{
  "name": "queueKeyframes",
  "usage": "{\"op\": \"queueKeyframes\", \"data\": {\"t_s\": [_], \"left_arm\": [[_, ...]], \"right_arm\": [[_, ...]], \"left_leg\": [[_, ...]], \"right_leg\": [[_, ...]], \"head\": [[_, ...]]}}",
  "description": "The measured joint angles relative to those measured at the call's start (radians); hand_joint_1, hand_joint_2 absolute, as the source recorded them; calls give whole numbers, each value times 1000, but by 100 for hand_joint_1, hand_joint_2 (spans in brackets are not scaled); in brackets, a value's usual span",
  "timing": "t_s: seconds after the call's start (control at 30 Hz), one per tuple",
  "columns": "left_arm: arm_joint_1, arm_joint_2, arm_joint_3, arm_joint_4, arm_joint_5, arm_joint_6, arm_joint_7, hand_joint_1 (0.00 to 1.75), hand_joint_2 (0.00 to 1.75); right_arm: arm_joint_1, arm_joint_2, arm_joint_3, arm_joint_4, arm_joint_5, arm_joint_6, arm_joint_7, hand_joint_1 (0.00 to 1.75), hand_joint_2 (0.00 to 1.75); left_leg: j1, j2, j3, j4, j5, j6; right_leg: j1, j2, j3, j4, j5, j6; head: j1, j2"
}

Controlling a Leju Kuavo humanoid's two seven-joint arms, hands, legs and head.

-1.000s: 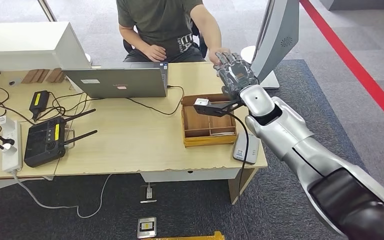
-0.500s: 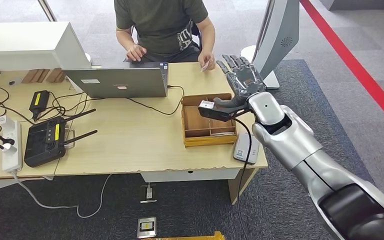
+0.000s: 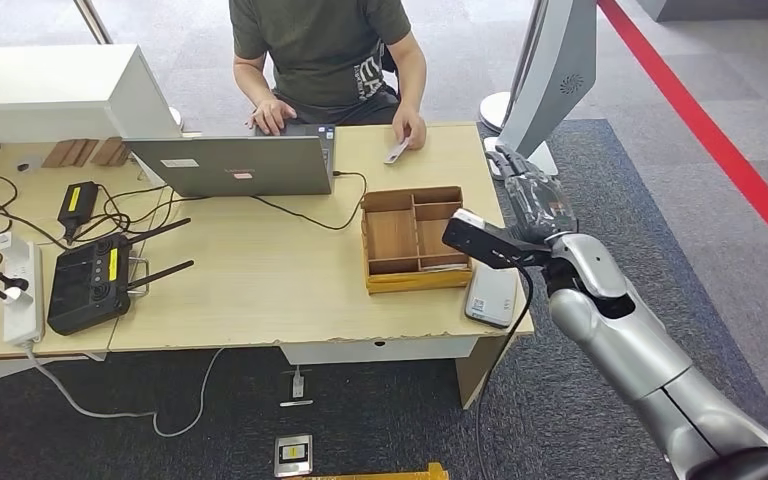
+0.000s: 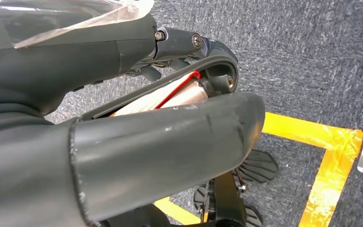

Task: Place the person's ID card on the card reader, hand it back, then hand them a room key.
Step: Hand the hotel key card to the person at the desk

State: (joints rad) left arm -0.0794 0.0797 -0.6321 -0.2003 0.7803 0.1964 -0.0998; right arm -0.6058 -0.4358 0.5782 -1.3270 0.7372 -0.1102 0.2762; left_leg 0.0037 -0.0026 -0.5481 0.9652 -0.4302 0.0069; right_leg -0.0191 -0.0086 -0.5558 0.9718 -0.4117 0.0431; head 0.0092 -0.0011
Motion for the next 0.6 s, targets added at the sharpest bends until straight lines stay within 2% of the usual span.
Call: {"op": "queueKeyframes", "data": {"t_s": [0.3, 0.6], "left_arm": [[-4, 0, 0, 0, 24, 2, -21, 0, 0], [-6, 1, 0, 0, 43, 19, 15, 0, 0]], "right_arm": [[50, 10, 24, -24, 79, -64, -7, 0, 175], [55, 32, 68, 16, 109, -125, -14, 0, 175]], "left_leg": [[0, 0, 0, 0, 0, 0], [0, 0, -1, 0, 0, 0]], "right_leg": [[0, 0, 0, 0, 0, 0], [0, 0, 0, 0, 0, 0]], "head": [[0, 0], [0, 0]]}}
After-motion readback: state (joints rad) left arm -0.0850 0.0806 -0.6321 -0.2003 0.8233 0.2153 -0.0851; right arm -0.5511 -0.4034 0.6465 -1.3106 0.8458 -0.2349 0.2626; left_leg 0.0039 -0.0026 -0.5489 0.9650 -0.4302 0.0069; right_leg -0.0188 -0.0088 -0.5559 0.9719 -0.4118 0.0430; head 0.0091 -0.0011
